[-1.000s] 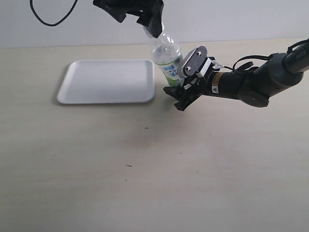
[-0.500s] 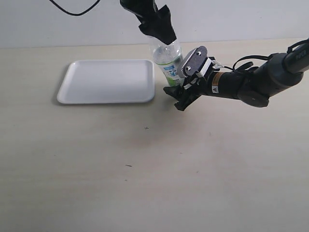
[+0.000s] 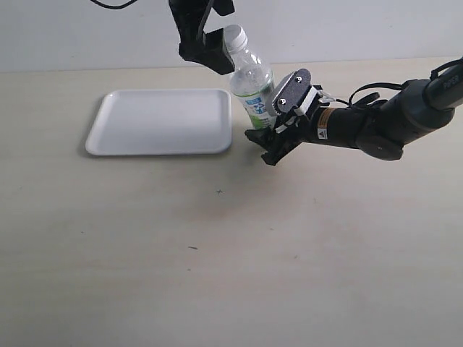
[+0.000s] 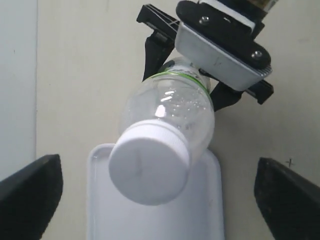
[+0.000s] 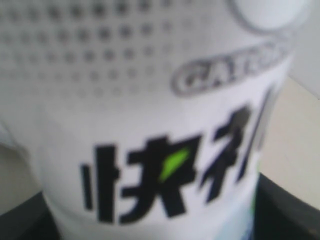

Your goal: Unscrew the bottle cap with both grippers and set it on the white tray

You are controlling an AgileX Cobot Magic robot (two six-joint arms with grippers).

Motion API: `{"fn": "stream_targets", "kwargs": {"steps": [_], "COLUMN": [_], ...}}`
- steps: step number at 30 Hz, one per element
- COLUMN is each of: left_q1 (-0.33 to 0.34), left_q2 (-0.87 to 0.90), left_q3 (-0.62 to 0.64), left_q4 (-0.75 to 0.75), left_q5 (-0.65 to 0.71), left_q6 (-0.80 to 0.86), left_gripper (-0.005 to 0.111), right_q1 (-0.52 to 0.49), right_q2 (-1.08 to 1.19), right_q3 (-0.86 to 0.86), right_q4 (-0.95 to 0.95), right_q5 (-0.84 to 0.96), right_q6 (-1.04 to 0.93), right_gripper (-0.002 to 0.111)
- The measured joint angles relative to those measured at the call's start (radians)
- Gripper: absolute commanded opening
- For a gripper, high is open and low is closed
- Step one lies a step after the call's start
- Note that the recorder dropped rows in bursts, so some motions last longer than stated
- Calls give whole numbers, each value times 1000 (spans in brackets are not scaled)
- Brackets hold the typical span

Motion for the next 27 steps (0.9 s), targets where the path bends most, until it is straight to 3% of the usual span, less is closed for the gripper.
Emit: {"fn": "stream_targets", "kwargs": {"steps": [8, 17, 19, 23, 27], "left_q1": [0, 0, 0, 0, 0], "left_q2": [0, 0, 0, 0, 0], "left_q3": [0, 0, 0, 0, 0], "left_q4": [17, 27, 29, 29, 27], "left_q5": [0, -18, -18, -20, -22], "left_q6": [216, 279, 286, 305, 332], "left_gripper": [101, 99, 92, 66, 57], "right_q1": [0, 0, 0, 0, 0], "right_q2": [0, 0, 0, 0, 0], "right_q3": [0, 0, 0, 0, 0], "right_q4": [0, -3, -11, -15, -15], "right_q5": [0, 0, 0, 0, 0], "right_q6": [13, 19, 19, 19, 19], "right_gripper": [0, 0, 0, 0, 0]}}
